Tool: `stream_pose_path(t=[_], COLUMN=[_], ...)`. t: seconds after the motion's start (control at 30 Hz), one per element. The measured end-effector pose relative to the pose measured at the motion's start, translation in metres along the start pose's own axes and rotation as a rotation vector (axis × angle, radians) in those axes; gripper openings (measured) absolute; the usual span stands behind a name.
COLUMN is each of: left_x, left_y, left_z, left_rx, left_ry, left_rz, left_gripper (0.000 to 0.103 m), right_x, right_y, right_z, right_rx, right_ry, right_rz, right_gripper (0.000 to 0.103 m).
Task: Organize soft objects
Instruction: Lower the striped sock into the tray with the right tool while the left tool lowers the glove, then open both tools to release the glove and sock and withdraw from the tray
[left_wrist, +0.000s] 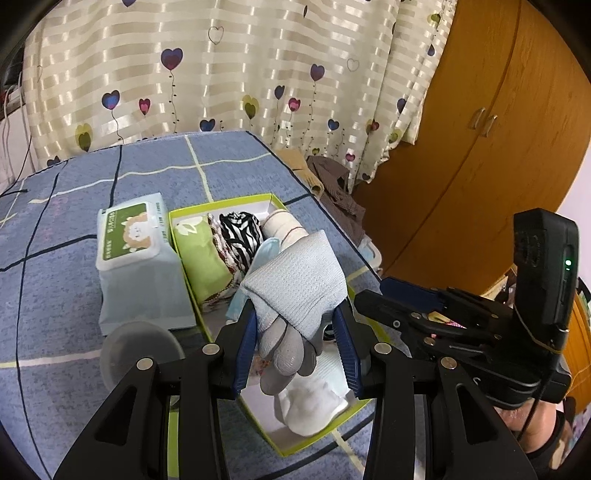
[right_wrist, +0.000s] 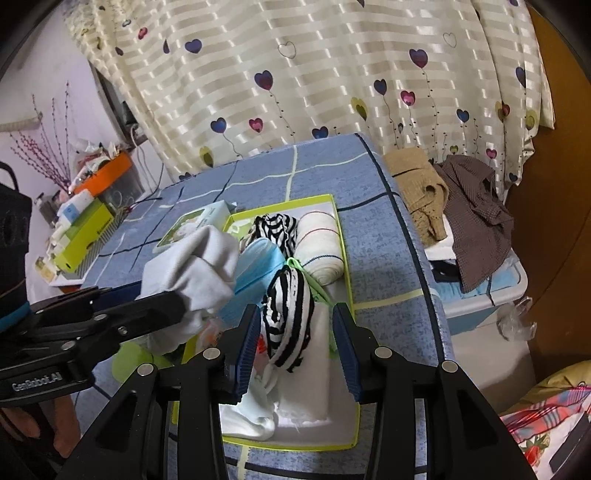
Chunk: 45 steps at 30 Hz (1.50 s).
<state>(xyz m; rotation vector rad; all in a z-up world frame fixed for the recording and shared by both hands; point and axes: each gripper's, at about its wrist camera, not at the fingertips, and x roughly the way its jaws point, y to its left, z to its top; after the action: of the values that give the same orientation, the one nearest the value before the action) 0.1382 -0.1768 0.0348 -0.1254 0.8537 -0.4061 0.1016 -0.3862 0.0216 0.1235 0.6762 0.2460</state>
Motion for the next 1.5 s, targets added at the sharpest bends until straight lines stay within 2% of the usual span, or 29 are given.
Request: stream_pose_path(t=[0.33,0.6,0.77,1.17,1.3,1.5], left_x=[0.026,0.049,0.035,-0.005,-0.021,-0.048], left_y=[-0.006,-0.01,-0.009,-0.013,-0.014,-0.015], left_z=[-0.001,0.001,0.001,-0.007,-0.015,-0.034], left_rx=[0.019,0.06,0.059,0.064,0.059,0.055], left_ry=[0.059,0.093,0.051,-0.004,-0.012,-0.033], left_rz=[-0.003,0.035,0.029,0.032,0.043,0.065], left_gripper=[0.042,0.045,0.051,0.051,0.051,0.051], right_x=[-0.001,-0.004,-0.009,-0.035,-0.047,-0.06], right_y=[-0.005,-0.012,-0.011,0.012,0.029,0.049], right_z=[-0.003,-0.003,-0.002,-0.01,-0.018,-0.032], right_rx=[0.008,0.022,0.02,-0.023,-0.06,-0.099], right_ry=[0.002,0.004,-0.007,-0.024,-0.022,-0.015], right_rz=[0.001,-0.008,-0.015,-0.029,-0.045,-0.058], right_gripper=[0.039,0.04,0.04,0.04,0.049,0.052])
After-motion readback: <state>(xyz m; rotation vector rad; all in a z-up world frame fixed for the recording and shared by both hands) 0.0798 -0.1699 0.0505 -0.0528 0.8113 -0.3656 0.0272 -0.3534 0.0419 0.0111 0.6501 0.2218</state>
